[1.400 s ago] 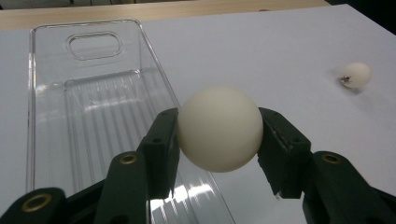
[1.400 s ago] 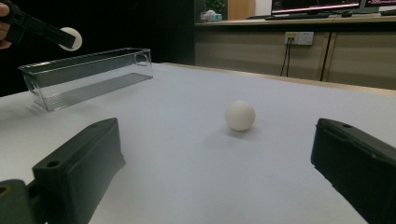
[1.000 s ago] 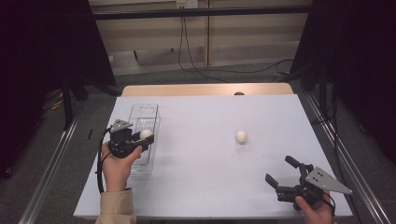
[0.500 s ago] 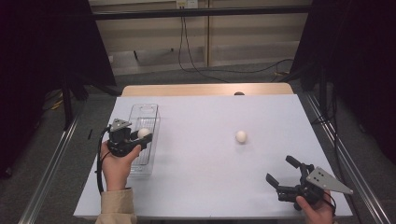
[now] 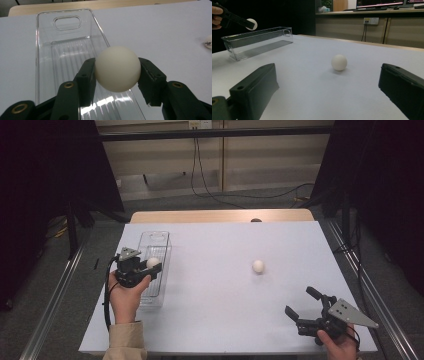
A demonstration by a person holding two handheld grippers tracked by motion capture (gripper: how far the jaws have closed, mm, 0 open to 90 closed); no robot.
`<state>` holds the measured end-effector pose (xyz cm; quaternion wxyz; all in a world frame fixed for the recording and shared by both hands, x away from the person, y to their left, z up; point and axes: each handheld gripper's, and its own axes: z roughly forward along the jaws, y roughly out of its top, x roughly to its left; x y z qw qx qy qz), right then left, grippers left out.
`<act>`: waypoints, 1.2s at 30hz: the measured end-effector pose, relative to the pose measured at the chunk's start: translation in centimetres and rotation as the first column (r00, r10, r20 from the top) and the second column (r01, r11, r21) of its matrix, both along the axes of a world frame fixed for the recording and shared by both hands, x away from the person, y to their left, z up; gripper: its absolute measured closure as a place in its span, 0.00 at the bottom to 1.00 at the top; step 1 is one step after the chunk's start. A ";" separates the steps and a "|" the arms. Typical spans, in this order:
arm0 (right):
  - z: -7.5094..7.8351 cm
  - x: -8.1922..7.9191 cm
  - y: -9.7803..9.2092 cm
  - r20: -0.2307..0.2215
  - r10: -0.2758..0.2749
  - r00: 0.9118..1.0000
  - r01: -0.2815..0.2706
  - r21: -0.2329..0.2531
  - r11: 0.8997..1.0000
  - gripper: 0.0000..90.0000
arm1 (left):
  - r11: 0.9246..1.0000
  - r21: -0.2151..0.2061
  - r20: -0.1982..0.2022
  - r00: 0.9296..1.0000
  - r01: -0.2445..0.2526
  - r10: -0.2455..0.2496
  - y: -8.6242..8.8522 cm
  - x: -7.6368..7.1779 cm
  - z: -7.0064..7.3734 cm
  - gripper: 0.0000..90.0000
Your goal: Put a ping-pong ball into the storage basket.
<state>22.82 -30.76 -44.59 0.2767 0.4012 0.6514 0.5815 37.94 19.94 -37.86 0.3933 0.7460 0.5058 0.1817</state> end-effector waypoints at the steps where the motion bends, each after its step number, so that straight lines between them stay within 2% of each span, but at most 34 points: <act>1: 0.0 0.0 0.0 0.000 0.001 1.000 -0.001 0.000 1.000 0.02 | 1.000 0.000 0.001 1.000 -0.003 0.003 0.0 0.0 0.0 0.57; 27: 0.0 0.0 0.0 0.002 -0.002 1.000 0.002 0.002 1.000 0.02 | 0.999 0.033 -0.009 0.999 -0.035 0.036 0.3 0.4 -0.6 0.57; 36: 0.0 0.0 0.0 0.000 -0.001 1.000 0.001 0.003 1.000 0.02 | 0.998 0.030 -0.012 0.999 -0.048 0.048 0.5 0.5 -0.9 0.57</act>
